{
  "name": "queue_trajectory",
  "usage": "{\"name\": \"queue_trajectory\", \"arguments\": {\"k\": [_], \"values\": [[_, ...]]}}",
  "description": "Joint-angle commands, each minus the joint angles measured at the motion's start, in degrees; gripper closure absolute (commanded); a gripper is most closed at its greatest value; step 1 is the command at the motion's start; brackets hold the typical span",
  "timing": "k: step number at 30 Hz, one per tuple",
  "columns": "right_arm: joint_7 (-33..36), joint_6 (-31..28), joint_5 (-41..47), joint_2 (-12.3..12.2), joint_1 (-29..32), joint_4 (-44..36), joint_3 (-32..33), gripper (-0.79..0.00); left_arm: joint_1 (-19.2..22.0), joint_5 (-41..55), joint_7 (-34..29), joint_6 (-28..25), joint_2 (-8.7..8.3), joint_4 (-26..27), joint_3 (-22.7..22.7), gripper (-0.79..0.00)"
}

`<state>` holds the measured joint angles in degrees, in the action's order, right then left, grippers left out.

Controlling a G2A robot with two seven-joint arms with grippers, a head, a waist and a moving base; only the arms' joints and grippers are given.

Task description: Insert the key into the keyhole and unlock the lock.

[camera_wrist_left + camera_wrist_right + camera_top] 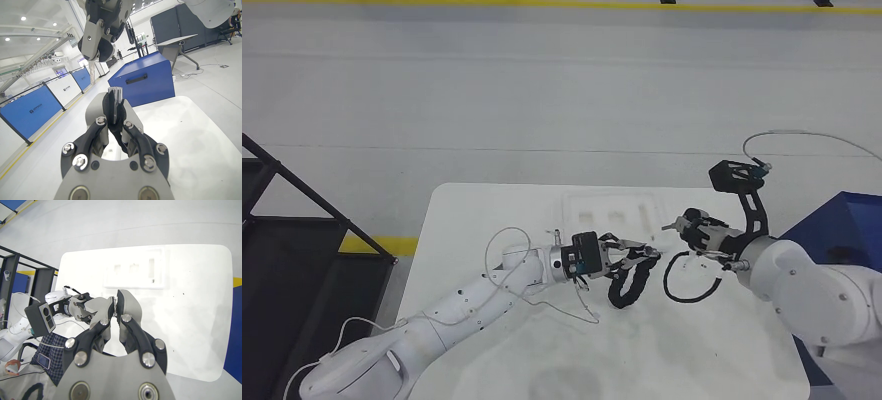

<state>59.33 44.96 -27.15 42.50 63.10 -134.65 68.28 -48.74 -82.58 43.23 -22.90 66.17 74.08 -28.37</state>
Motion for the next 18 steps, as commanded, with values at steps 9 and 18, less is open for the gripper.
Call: {"name": "queue_trajectory", "arguments": {"k": [9, 18], "values": [[-0.84, 0.84, 0.10, -1.92, -1.47, 0.00, -3.58, 0.000, -0.67, -1.29, -3.05, -2.15, 0.55, 0.98, -1.88, 0.000], [-2.12, 2.12, 1.52, -3.57, -3.60, 0.00, -5.31, 0.000, -1.17, -1.19, -4.87, -3.31, 1.46, -0.51, -2.94, 0.000]]}}
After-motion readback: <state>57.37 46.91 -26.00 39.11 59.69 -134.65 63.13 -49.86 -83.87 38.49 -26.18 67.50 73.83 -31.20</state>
